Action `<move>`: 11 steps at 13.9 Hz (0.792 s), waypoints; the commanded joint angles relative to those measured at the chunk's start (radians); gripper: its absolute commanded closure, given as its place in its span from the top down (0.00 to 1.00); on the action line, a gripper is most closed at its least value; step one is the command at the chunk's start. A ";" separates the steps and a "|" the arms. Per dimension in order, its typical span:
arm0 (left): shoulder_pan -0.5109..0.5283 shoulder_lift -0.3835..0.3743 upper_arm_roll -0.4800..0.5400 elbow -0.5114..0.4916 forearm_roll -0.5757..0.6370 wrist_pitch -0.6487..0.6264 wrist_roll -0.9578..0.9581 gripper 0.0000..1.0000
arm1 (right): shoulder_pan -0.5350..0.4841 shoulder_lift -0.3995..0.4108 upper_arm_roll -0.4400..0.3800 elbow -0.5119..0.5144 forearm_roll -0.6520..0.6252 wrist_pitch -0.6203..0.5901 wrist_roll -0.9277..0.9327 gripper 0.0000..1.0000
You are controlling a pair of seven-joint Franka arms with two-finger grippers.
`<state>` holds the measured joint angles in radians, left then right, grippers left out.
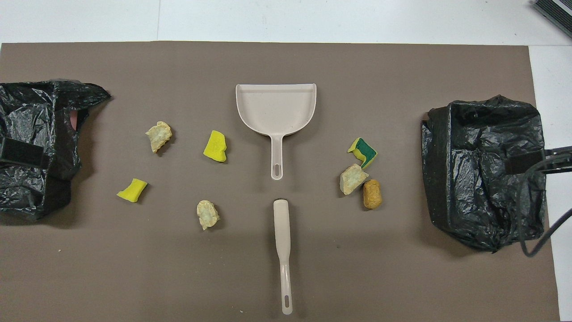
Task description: Sweep and dump trash in bin
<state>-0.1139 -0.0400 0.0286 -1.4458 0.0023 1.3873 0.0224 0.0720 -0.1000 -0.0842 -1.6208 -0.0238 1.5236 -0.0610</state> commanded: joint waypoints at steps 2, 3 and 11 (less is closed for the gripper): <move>-0.013 -0.046 -0.018 -0.064 -0.013 0.050 -0.010 1.00 | -0.001 -0.001 -0.002 0.004 0.001 -0.023 -0.014 1.00; -0.013 -0.046 -0.021 -0.064 -0.013 0.049 -0.010 1.00 | -0.001 -0.003 -0.002 0.004 0.001 -0.025 -0.014 1.00; -0.001 -0.184 -0.211 -0.335 -0.015 0.191 -0.136 1.00 | 0.000 -0.003 -0.002 0.003 0.001 -0.026 -0.014 1.00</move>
<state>-0.1205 -0.1510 -0.1337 -1.6485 -0.0019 1.5062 -0.0527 0.0720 -0.1000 -0.0842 -1.6210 -0.0238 1.5221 -0.0610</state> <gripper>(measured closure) 0.000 0.000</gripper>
